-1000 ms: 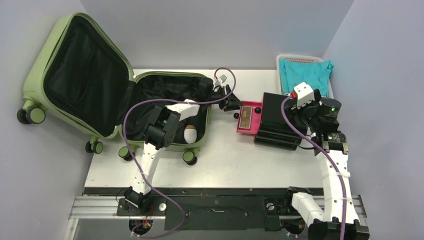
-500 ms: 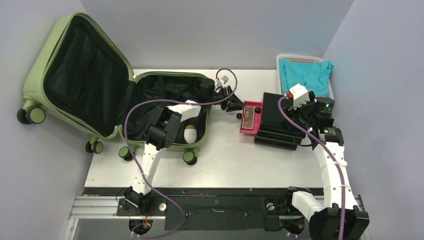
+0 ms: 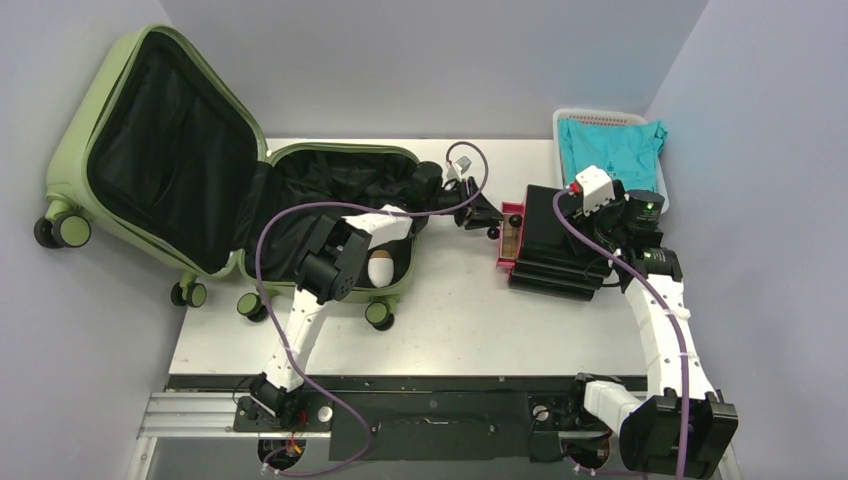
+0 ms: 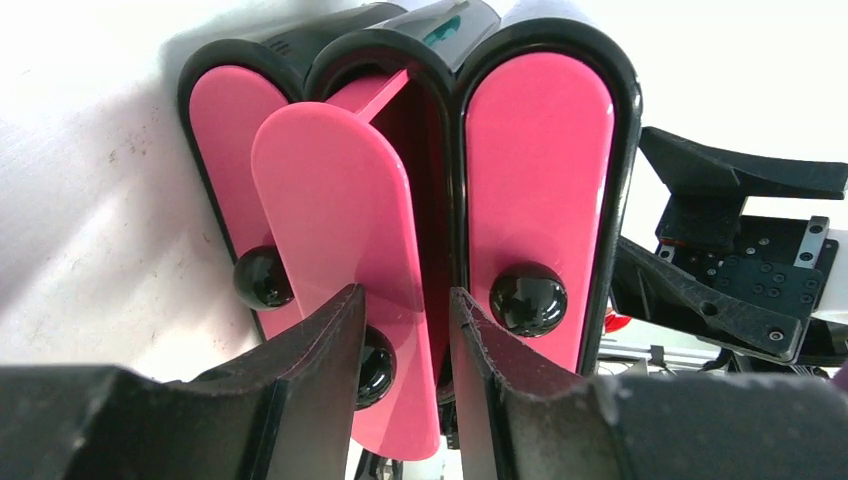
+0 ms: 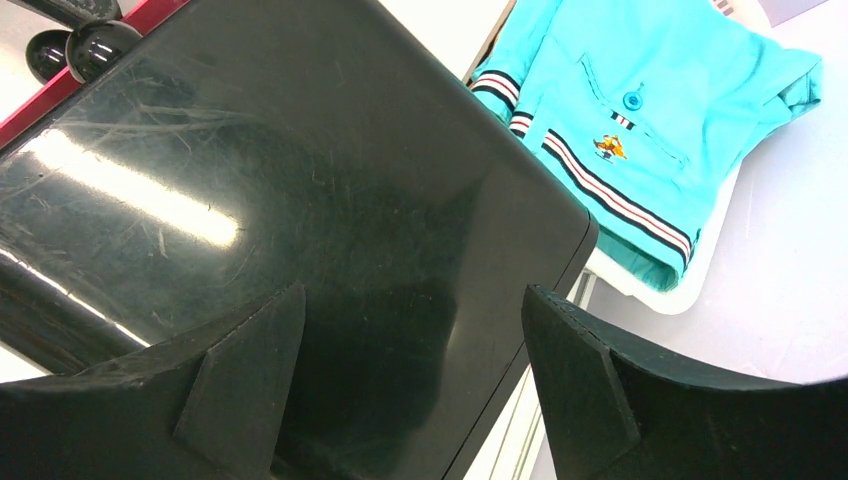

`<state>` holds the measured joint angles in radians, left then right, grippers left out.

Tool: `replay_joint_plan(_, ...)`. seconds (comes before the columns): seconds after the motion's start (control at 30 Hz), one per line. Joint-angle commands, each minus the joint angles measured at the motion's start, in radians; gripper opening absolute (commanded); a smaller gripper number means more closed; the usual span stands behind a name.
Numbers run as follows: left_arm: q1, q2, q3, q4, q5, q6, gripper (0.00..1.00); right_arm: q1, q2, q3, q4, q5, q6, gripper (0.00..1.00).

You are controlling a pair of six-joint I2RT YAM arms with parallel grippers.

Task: Open, take out, and arrange the luggage
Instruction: Close the drawer of the storage box.

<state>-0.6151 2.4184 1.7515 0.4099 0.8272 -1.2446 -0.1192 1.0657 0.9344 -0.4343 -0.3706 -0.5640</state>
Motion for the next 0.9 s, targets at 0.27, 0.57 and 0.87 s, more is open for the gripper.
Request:
replay_joint_plan(0.27,-0.037,0.011,0.053,0.223,0.041,-0.114,0.33,-0.007,0.022,-0.019,-0.060,-0.013,-0.011,0.75)
replay_joint_plan(0.57,0.056,-0.053,-0.022,0.164,0.032,-0.043,0.32,-0.007,0.023,-0.023,-0.055,-0.016,-0.011,0.75)
replay_joint_plan(0.87,0.038,-0.049,-0.080,0.079,0.043,0.039,0.30,-0.005,0.025,-0.023,-0.056,-0.011,-0.010,0.75)
